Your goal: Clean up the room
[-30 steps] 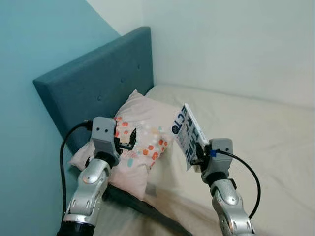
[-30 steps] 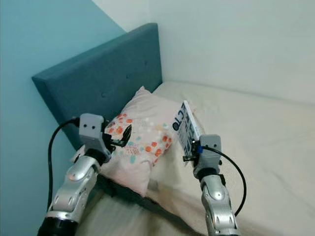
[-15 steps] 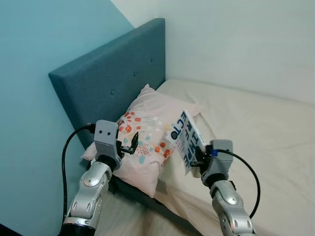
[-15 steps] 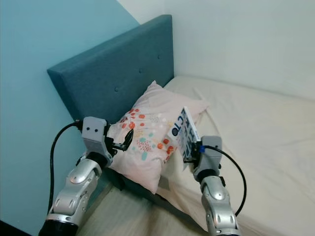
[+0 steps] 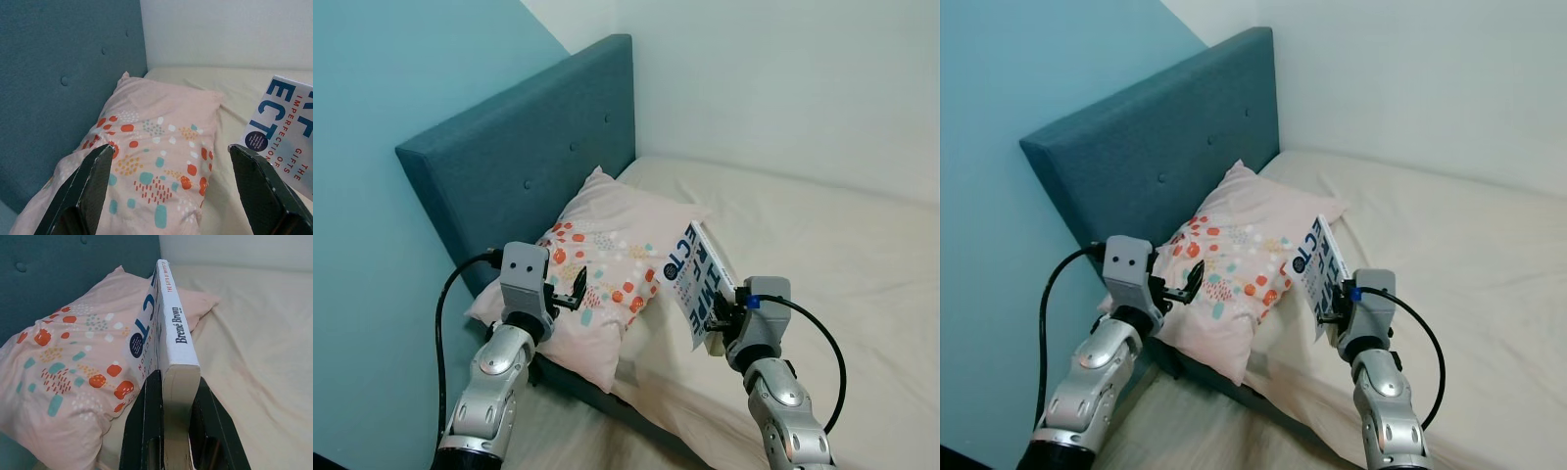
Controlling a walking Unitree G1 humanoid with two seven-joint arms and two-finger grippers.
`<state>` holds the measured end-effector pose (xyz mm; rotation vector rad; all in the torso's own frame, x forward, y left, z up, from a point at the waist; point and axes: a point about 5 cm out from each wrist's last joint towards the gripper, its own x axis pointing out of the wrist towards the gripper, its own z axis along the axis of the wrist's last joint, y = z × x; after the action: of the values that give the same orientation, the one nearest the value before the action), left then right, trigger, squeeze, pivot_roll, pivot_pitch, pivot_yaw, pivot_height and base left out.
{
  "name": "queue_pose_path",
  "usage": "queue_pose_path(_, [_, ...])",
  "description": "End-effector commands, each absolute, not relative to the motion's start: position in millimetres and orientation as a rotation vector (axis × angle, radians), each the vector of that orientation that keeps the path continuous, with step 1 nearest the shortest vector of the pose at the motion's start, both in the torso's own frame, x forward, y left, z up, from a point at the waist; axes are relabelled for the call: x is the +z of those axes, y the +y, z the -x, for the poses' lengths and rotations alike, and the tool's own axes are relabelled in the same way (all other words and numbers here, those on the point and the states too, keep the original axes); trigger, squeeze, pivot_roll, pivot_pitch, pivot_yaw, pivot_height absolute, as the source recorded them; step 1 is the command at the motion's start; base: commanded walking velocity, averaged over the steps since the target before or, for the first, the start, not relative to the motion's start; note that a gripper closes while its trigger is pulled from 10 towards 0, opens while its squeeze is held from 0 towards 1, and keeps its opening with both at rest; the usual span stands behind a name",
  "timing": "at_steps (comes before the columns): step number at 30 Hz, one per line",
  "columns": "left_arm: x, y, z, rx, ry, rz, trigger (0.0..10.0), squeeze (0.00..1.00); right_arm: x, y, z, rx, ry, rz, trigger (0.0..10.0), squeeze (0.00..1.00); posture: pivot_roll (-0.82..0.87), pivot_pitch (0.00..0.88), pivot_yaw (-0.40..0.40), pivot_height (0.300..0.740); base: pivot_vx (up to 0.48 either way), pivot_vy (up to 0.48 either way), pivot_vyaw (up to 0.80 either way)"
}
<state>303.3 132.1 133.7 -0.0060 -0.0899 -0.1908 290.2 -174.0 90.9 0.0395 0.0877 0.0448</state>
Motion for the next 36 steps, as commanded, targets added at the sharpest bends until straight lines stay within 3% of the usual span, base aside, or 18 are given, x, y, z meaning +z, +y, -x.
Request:
queue_pose_path(1, [132.0,133.1,-300.8,-0.182,-0.082,-0.002,10.0,0.00,98.9,-171.5,-290.9,0.059,0.052,-0.051,10.0,0.00,0.02,0.064,0.046,0.673,0.000,0.000,0.00])
queue_pose_path(18, [132.1,127.7,-302.0,-0.209,-0.077,-0.001,10.0,0.00,102.2,-173.6,-290.2,0.048,0.046,-0.068,10.0,0.00,0.02,0.072,0.054,0.589,0.000,0.000,0.00])
queue_pose_path(33, [132.7,125.3,-302.8,-0.230,-0.077,-0.005,10.0,0.00,105.9,-180.3,-290.0,0.033,0.042,-0.082,10.0,0.00,0.01,0.073,0.056,0.589,0.000,0.000,0.00])
queue_pose_path(36, [133.8,129.2,-302.6,-0.220,-0.081,-0.006,10.0,0.00,114.6,-187.9,-295.4,0.073,0.037,-0.161,10.0,0.00,0.01,0.074,0.055,0.574,0.000,0.000,0.00])
